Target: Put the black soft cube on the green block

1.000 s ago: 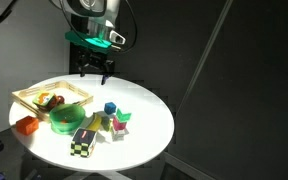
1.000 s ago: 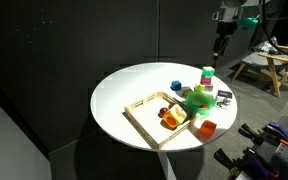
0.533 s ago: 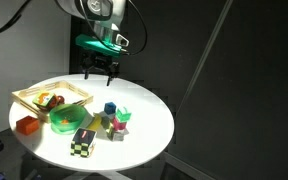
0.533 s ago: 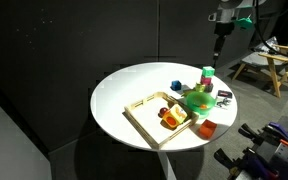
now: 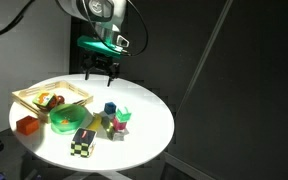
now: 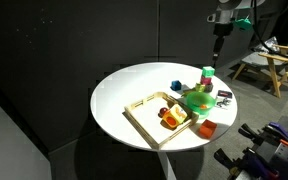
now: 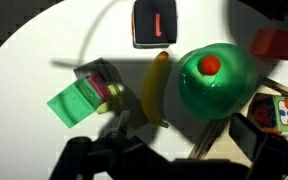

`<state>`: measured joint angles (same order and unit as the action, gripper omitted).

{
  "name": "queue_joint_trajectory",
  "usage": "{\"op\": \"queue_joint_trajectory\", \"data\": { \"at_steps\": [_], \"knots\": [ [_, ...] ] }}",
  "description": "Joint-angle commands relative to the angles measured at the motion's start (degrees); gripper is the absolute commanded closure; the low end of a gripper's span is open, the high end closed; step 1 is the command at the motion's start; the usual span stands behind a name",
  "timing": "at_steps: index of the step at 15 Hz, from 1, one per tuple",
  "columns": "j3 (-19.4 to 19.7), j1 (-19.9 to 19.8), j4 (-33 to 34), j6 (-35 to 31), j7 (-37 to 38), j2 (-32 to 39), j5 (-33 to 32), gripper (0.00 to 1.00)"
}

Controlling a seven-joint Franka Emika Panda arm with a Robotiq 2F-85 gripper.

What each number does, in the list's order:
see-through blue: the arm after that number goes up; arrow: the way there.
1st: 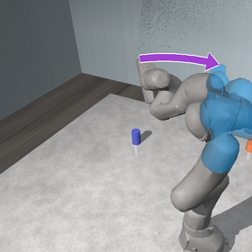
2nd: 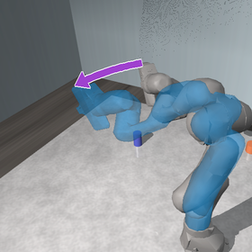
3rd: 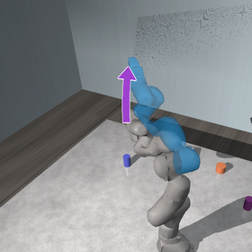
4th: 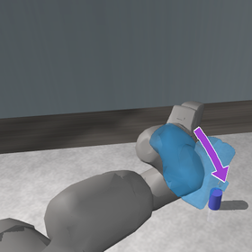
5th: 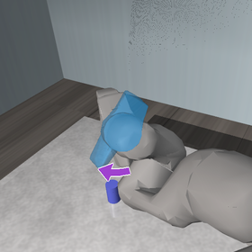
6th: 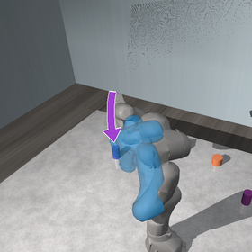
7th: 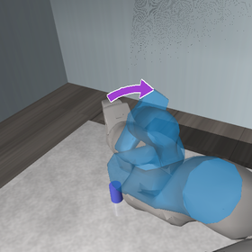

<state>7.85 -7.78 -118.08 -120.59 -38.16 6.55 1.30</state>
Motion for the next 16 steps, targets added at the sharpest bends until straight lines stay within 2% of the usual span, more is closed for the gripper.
{"op": "queue_joint_trajectory", "data": {
  "at_steps": [1, 16],
  "knots": [
    [-0.6, -0.6, 0.1, 0.2, 0.1, 0.0, -0.1, 0.0],
    [-1.0, -1.5, -2.0, -9.2, -0.5, 5.3, -0.7, 0.0]
  ]
}}
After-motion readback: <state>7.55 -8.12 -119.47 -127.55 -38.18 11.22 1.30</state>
